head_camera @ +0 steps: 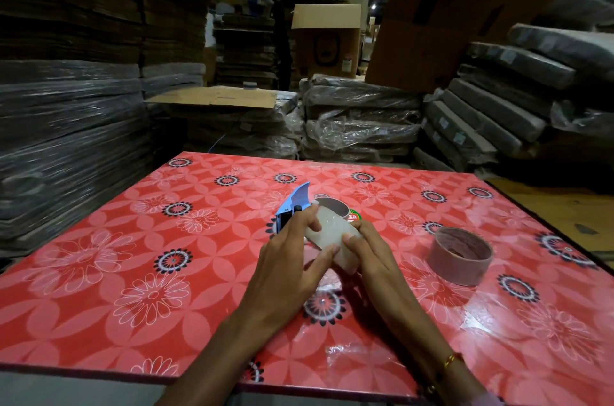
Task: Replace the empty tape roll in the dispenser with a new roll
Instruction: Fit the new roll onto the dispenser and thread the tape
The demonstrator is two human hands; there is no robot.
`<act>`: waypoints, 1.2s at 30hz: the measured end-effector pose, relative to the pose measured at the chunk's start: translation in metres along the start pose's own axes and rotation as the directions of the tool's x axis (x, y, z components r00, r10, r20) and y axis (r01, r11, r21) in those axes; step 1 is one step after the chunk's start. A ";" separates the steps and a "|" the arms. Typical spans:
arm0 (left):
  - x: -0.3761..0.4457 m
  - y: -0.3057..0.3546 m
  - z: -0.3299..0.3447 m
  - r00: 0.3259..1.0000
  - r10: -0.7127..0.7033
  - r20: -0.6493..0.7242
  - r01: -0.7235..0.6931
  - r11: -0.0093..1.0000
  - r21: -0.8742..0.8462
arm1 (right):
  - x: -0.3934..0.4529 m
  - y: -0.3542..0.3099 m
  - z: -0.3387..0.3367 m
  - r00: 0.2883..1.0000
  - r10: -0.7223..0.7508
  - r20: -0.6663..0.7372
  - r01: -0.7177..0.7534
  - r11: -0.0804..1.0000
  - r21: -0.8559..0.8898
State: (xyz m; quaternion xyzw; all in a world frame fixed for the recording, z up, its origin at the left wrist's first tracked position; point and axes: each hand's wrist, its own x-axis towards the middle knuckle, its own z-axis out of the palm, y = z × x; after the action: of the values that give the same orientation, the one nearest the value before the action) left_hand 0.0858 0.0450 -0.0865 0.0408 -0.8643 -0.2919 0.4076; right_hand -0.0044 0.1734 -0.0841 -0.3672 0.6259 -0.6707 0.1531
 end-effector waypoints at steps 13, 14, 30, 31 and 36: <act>-0.002 0.001 0.000 0.977 0.156 -0.145 -0.129 0.975 0.181 | 0.002 0.000 0.003 0.997 -0.064 -0.046 0.058 0.991 -0.121; 0.000 -0.001 -0.001 0.982 0.108 -0.154 -0.093 0.990 0.103 | 0.002 0.001 0.003 0.997 -0.069 -0.046 0.062 0.988 -0.144; 0.016 0.009 0.006 0.964 0.208 -0.165 -0.163 0.954 0.250 | 0.001 -0.001 0.003 0.987 -0.155 -0.046 0.142 0.967 -0.213; 0.018 0.009 0.007 0.959 0.227 -0.171 -0.176 0.947 0.269 | 0.001 0.000 0.002 0.987 -0.156 -0.044 0.142 0.964 -0.226; 0.018 0.012 0.009 0.949 0.227 -0.220 -0.161 0.946 0.280 | 0.001 0.003 0.002 0.984 -0.177 -0.032 0.160 0.941 -0.298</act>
State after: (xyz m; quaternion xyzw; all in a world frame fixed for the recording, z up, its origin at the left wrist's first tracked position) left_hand 0.0698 0.0539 -0.0720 0.0441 -0.8366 -0.1274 0.5310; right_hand -0.0038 0.1707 -0.0864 -0.4182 0.6892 -0.5913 0.0203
